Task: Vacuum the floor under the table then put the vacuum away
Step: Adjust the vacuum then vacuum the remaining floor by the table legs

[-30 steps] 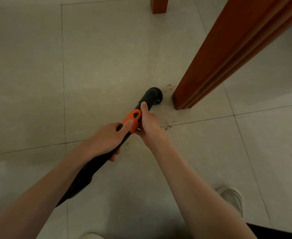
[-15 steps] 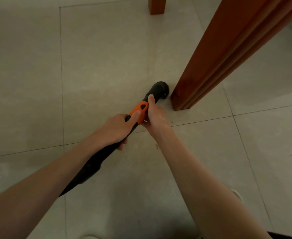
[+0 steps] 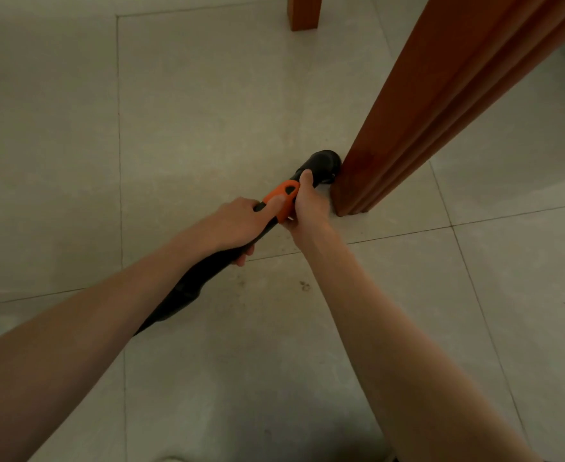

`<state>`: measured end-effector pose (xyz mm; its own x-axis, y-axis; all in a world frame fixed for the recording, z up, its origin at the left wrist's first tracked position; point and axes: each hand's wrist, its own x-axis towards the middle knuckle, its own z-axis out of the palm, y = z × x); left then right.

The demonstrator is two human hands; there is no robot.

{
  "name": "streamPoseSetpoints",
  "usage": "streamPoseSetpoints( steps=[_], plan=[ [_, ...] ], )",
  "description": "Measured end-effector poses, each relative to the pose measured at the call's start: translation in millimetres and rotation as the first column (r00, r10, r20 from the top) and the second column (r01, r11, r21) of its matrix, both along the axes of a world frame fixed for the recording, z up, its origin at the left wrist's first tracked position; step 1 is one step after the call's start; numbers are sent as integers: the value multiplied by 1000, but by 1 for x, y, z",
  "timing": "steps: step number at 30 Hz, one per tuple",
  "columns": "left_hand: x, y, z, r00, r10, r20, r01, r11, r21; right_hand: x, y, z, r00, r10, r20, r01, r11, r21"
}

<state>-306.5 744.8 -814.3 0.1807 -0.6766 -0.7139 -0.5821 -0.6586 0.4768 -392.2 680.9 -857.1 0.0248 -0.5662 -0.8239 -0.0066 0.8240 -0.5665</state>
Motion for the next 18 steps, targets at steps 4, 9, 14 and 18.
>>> streamPoseSetpoints(
  steps=[4,9,14,18],
  plan=[
    [8,13,-2,999,34,-26,-34,999,-17,6,7,-4,998,61,21,-61,998,-3],
    [20,42,0,995,96,1,-96,995,-16,28,28,-5,992,118,44,-118,993,5],
    [33,69,5,982,189,26,-189,982,-1,50,51,3,979,191,72,-193,981,23],
    [28,82,6,976,216,26,-216,976,-1,52,61,3,973,223,62,-226,973,44]
  ],
)
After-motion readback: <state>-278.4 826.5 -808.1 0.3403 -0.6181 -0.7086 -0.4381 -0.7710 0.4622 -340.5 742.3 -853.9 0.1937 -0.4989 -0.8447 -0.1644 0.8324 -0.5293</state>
